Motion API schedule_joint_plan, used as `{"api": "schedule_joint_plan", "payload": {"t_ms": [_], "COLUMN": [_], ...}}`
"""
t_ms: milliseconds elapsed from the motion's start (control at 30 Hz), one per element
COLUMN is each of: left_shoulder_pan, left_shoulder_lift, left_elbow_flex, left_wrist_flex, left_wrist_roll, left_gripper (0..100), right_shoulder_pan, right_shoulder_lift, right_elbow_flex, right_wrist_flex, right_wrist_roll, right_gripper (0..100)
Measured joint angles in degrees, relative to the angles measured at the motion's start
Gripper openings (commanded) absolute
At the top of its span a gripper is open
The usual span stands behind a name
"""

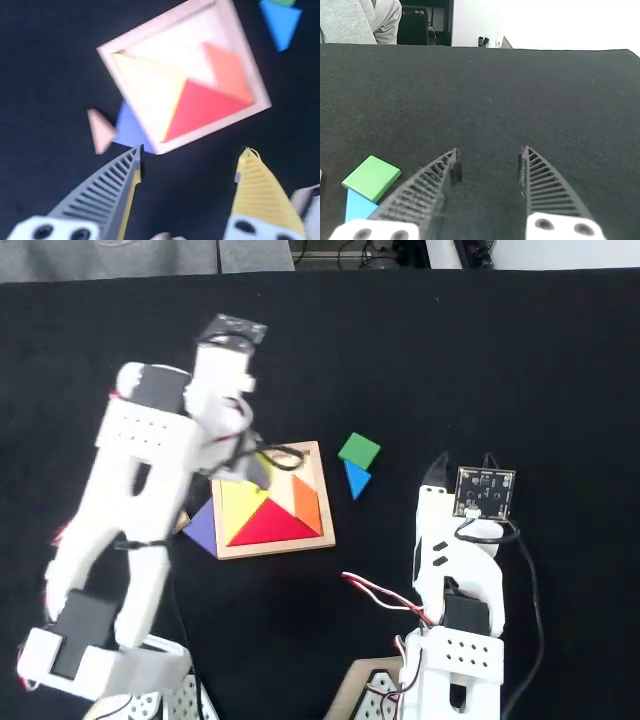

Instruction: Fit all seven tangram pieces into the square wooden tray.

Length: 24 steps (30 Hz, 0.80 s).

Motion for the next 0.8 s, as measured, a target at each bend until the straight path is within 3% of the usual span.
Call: {"api": "schedule_joint_plan", "payload": {"t_ms": [200, 400, 800], "left_shoulder_pan": [-9.7, -13.1, -13.7], "left_shoulder_lift": [-0.7, -0.7, -0.7], "left_elbow_flex": [0.0, 0.7, 6.9], "left_wrist_flex": [0.8, 3.0, 2.4], "left_wrist_roll": [-13.1, -30.1, -34.9], "left_gripper": [30, 30, 30], "right_shoulder_pan": [-0.3, -0.3, -0.3], "right_shoulder_lift": [0.0, 0.0, 0.0], "right_elbow_flex": [0.0, 0.0, 0.0], "right_wrist_flex": [0.0, 0.0, 0.0], "right_wrist_roll": [0.0, 0.0, 0.0], "right_gripper": [19.8, 19.8, 19.8]}}
